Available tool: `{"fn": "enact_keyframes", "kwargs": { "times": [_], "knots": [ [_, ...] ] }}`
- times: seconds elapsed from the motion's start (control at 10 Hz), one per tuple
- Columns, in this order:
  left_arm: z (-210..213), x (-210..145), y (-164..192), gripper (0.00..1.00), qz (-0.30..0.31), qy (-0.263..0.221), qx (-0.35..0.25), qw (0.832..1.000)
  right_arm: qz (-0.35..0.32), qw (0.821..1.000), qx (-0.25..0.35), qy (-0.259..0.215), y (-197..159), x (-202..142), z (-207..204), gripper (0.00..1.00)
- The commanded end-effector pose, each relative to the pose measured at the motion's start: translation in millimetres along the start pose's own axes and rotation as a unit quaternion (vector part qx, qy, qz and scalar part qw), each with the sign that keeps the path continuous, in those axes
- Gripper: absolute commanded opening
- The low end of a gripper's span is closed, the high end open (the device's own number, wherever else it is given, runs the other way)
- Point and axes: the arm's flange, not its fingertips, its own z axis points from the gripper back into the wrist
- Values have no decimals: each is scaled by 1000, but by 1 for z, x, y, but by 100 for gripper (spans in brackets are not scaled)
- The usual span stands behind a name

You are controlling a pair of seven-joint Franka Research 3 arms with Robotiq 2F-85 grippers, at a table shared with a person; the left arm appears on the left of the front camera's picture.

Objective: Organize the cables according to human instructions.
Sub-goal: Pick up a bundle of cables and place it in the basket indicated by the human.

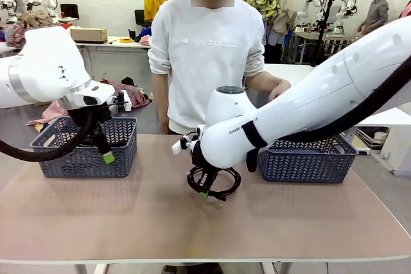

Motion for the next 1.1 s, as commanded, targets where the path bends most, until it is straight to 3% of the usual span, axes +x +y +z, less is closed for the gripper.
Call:
{"fn": "enact_keyframes", "kwargs": {
  "times": [0.0, 0.5, 0.7, 1.0],
  "knots": [
    [2, -3, 1, 100, -1, 3, -2, 1000, 45, 999, -11, 17, 5, -14, 40, 0],
    [2, -3, 1, 100, -1, 3, -2, 1000, 253, 966, 24, 36, -32, -68, 140, 0],
    [2, -3, 1, 100, -1, 3, -2, 1000, 288, 956, 23, 51, -59, -104, 169, 0],
    [2, -3, 1, 100, -1, 3, -2, 1000, 286, 956, 3, 61, -111, -149, 191, 0]
  ]
}}
